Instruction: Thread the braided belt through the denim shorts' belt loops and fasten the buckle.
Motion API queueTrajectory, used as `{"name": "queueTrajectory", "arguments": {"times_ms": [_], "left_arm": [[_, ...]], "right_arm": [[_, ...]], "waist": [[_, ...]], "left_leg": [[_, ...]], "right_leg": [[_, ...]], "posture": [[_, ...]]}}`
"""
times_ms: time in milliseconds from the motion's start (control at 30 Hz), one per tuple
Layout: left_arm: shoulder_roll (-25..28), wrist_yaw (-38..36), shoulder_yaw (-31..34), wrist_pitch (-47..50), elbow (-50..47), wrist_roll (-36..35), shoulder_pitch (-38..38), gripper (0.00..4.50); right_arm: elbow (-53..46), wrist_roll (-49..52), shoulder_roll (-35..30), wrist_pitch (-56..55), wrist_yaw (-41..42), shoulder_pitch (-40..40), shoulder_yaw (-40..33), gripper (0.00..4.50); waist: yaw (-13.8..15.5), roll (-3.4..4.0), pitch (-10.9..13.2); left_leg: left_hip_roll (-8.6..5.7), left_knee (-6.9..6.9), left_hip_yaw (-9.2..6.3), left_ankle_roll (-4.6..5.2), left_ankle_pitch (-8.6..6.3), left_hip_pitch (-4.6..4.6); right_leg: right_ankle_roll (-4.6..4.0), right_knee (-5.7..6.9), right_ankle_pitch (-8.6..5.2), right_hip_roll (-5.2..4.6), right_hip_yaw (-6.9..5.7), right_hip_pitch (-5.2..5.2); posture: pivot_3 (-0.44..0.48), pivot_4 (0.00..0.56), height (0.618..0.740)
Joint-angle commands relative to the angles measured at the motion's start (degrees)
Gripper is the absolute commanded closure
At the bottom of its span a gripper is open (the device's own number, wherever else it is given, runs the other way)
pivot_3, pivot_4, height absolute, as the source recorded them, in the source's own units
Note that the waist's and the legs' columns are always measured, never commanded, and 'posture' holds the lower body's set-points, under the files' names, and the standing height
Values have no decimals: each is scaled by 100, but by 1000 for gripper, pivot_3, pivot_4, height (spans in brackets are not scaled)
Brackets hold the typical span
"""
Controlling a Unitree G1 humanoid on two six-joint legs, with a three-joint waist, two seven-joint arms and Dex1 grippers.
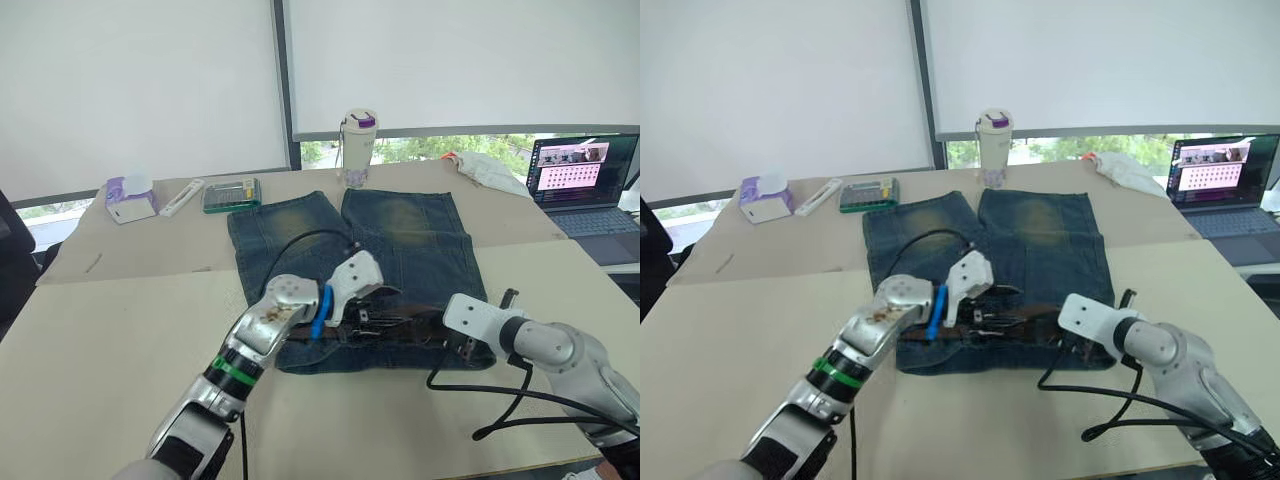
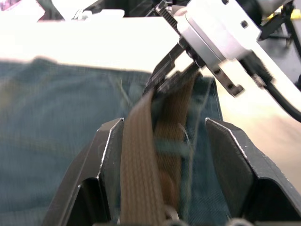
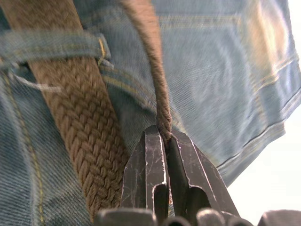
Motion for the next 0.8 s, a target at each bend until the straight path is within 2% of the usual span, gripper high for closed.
{"name": "queueTrajectory", "arguments": {"times_ms": [33,200,300,500,667,800], "left_arm": [[-261,161,-196,-389,313,342,-422,1607],[-419,346,-445,-880,784,865,-732,1607],[-303,374,-592,-1309,1028,1207,-786,2414],[-100,289,-558,-1860,1355,1416,-748,4393],[99,217,-290,-1952,1521,1290,-692,4462],[564,-69,72,-1983,1409,1029,-552,4500]], "right_arm": [[-590,-81,-108,306,284,-250,-74,4480],[-1109,-105,-4,805,557,-597,118,4480],[-1364,-97,38,1066,674,-790,209,4500],[-1607,11,239,1449,813,-1084,307,4500],[-1776,484,659,1968,905,-1255,83,4500],[-2090,901,936,2552,922,-1023,-255,2947]], "waist": [[-8,0,0],[-26,1,0],[-23,2,-1],[-20,3,-2],[-14,5,-2],[-17,9,-5]], "left_leg": [[0,0,0,0,0,-3],[2,-1,0,0,0,-11],[2,0,-1,-1,1,-5],[2,3,-2,-1,1,1],[0,6,-3,0,1,-1],[-1,8,-4,0,1,-9]], "right_leg": [[3,0,-2,1,0,0],[23,0,-14,5,0,0],[21,1,-13,4,0,-5],[-2,3,2,2,0,-14],[-5,4,4,1,0,-17],[-7,9,6,1,0,-28]], "posture": [[0,150,740],[0,150,740],[0,150,740],[0,150,740],[0,150,740],[0,150,740]]}}
